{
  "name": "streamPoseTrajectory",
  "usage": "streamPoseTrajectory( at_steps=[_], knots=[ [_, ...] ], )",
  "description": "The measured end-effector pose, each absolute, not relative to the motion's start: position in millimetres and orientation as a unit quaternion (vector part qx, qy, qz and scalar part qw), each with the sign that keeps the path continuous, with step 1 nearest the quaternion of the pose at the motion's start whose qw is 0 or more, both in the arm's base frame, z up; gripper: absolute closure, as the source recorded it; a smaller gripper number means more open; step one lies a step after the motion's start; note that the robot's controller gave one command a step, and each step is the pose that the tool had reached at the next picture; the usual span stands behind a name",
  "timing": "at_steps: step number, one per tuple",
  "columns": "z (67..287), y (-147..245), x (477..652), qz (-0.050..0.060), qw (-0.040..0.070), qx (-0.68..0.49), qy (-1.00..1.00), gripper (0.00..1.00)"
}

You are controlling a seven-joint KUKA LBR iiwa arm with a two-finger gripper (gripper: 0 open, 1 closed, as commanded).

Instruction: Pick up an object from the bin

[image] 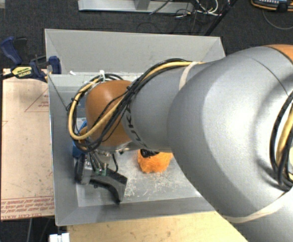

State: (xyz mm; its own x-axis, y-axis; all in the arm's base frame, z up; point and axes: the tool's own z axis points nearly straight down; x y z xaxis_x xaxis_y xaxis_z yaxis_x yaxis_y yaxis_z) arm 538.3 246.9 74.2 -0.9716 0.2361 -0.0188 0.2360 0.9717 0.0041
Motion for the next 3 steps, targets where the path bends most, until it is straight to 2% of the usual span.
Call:
streamPoseTrajectory(
  at_steps=[3],
  knots=[
    [79.4,245.7,537.6,0.0,0.008,0.12,0.993,1.0]
  ],
)
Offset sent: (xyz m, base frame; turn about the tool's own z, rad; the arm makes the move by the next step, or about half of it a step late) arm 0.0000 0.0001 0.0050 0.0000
